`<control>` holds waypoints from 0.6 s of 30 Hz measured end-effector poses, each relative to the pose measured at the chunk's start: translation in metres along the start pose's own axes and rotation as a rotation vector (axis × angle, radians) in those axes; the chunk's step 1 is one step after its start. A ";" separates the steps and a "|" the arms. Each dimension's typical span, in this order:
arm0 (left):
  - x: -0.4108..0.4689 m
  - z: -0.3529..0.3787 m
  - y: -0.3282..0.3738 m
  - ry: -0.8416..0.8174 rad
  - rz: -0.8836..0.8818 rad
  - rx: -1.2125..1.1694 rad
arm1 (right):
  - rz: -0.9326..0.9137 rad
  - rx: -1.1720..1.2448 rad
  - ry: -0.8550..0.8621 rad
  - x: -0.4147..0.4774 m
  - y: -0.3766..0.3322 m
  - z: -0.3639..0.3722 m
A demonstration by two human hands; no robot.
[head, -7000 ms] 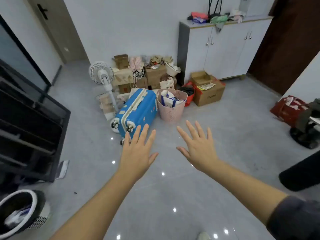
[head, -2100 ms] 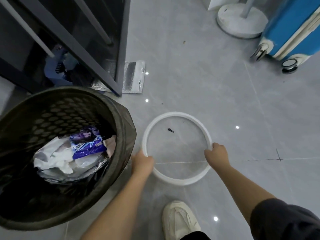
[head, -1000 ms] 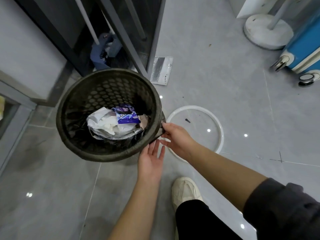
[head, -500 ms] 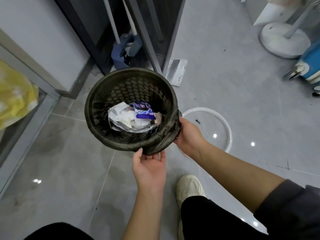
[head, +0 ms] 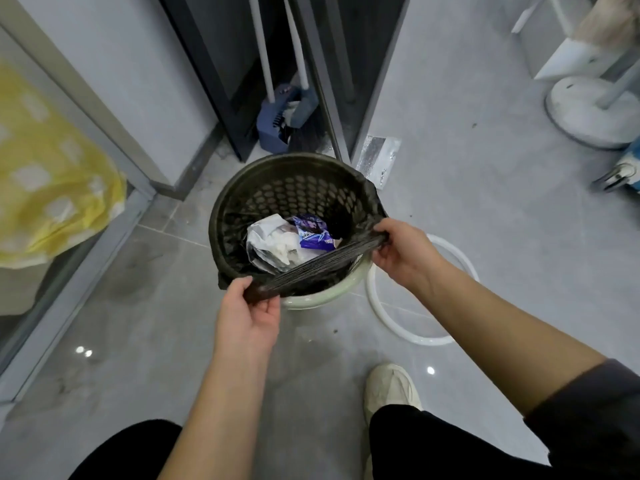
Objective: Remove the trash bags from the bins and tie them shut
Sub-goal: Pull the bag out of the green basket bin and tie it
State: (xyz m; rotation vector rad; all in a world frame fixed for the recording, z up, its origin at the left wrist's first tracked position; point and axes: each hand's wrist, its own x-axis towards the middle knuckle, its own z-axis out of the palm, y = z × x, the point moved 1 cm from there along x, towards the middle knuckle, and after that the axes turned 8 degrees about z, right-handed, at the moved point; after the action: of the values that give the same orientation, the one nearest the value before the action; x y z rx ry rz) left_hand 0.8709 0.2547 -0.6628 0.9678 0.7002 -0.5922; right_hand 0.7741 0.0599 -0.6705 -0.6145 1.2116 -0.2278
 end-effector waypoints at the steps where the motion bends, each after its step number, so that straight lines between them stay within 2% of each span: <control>1: 0.005 0.001 0.011 0.002 0.006 0.041 | 0.008 -0.014 0.013 0.002 -0.006 0.001; 7: 0.040 0.005 0.068 -0.005 0.088 0.376 | -0.045 -0.196 0.128 0.015 -0.034 0.010; 9: 0.053 0.007 0.080 0.004 0.136 0.398 | -0.105 -0.222 0.151 0.019 -0.042 0.016; 12: 0.067 0.013 0.088 -0.014 0.171 0.330 | -0.170 -0.104 0.160 0.028 -0.052 0.025; 15: 0.065 0.025 0.090 -0.055 0.104 0.237 | -0.128 0.051 0.143 0.035 -0.057 0.034; 17: 0.065 0.033 0.091 -0.097 0.083 0.341 | -0.087 0.028 0.147 0.039 -0.061 0.039; 18: 0.067 0.036 0.092 -0.127 0.091 0.446 | -0.081 -0.066 0.152 0.039 -0.064 0.042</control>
State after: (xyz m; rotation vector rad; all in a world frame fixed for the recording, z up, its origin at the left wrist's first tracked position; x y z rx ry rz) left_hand 0.9897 0.2546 -0.6505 1.3541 0.4132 -0.7394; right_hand 0.8366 0.0017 -0.6574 -0.7149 1.3463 -0.3086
